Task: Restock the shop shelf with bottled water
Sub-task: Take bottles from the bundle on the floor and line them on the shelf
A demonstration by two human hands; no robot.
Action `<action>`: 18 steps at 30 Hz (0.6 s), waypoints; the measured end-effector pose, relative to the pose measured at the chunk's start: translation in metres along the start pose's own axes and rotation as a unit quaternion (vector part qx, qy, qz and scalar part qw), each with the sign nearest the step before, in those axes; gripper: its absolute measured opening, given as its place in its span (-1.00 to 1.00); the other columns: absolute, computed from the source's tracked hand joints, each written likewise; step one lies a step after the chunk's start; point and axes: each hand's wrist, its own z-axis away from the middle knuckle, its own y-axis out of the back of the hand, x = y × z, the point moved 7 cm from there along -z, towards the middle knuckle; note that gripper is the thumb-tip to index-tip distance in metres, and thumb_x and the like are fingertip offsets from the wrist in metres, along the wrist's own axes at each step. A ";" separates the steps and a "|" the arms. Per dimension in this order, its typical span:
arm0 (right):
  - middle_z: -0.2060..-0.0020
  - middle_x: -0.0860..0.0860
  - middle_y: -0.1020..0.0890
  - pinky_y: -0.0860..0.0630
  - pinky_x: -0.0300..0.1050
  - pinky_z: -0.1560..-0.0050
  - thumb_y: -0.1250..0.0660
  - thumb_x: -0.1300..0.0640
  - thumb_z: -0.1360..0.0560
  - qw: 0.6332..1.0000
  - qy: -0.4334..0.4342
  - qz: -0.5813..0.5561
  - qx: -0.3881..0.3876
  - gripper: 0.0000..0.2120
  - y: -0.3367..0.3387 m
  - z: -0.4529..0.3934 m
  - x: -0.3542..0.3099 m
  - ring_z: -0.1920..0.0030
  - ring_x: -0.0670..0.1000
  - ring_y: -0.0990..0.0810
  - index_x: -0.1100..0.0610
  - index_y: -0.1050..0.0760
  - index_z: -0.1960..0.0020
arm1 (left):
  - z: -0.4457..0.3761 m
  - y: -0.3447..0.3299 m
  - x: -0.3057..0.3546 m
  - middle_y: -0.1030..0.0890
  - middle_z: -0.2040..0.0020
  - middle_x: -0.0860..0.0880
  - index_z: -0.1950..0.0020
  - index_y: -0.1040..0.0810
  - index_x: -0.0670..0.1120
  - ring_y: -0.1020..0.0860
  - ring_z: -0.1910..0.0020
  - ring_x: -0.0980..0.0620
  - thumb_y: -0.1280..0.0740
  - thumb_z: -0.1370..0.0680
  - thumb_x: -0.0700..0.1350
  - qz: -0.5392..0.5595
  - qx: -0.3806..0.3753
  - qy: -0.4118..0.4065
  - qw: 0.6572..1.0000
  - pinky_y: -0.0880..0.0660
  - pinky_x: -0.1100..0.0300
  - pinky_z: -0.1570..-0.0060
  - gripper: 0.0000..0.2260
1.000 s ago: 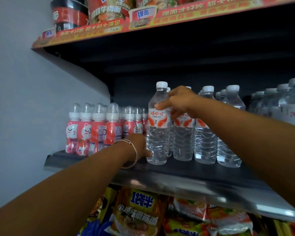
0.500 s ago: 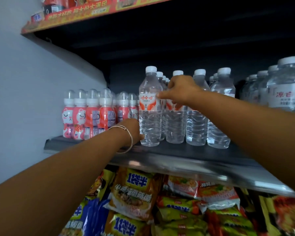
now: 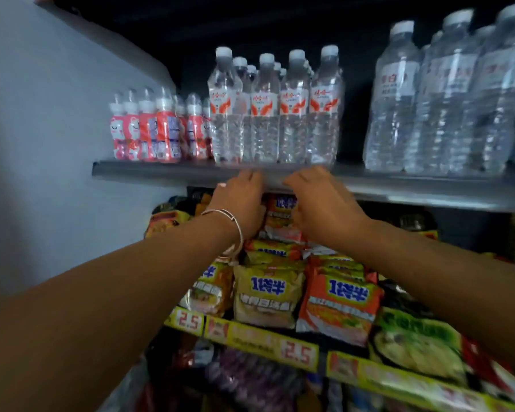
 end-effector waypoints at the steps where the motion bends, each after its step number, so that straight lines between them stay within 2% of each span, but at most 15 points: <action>1: -0.22 0.09 -0.47 -0.34 -0.01 -0.24 -0.23 0.20 -0.49 1.000 -0.007 -0.003 -0.018 -0.64 -0.010 0.017 0.002 -0.25 0.12 -0.36 0.14 -0.39 -0.28 | 0.013 -0.011 0.009 -0.40 -0.21 -0.17 -0.19 -0.37 -0.16 -0.43 -0.17 -0.22 -0.28 -0.52 -0.12 -0.005 -0.010 -0.001 1.000 -0.42 -0.07 -0.05 -0.73; 5: -0.22 0.13 -0.46 -0.39 -0.02 -0.18 -0.26 0.21 -0.49 0.995 -0.050 -0.011 -0.081 -0.59 -0.062 0.084 0.013 -0.24 0.15 -0.40 0.16 -0.34 -0.33 | 0.066 -0.071 0.035 -0.37 -0.25 -0.16 -0.24 -0.35 -0.15 -0.40 -0.24 -0.21 -0.26 -0.53 -0.15 -0.009 -0.058 -0.002 0.998 -0.39 -0.07 -0.09 -0.70; 10: -0.24 0.17 -0.45 -0.44 0.04 -0.16 -0.30 0.13 -0.52 0.973 -0.092 -0.044 -0.209 -0.53 -0.163 0.184 0.026 -0.24 0.19 -0.43 0.20 -0.30 -0.38 | 0.136 -0.184 0.066 -0.31 -0.30 -0.17 -0.32 -0.30 -0.15 -0.35 -0.27 -0.22 -0.27 -0.52 -0.17 0.010 -0.154 0.005 0.988 -0.39 -0.11 -0.10 -0.62; 13: -0.21 0.19 -0.47 -0.45 0.04 -0.11 -0.29 0.15 -0.52 0.954 -0.122 -0.077 -0.264 -0.62 -0.227 0.242 0.033 -0.20 0.20 -0.45 0.23 -0.36 -0.30 | 0.179 -0.257 0.082 -0.32 -0.29 -0.16 -0.31 -0.31 -0.14 -0.35 -0.27 -0.21 -0.28 -0.50 -0.17 0.019 -0.199 0.007 0.980 -0.38 -0.10 -0.08 -0.61; 18: -0.11 0.22 -0.51 -0.48 0.01 0.01 -0.26 0.20 -0.51 0.923 -0.171 -0.116 -0.325 -0.73 -0.345 0.338 0.034 -0.13 0.23 -0.51 0.24 -0.42 -0.19 | 0.260 -0.386 0.090 -0.32 -0.32 -0.16 -0.34 -0.29 -0.12 -0.35 -0.28 -0.21 -0.18 -0.53 -0.23 0.044 -0.265 0.016 0.963 -0.35 -0.11 -0.11 -0.63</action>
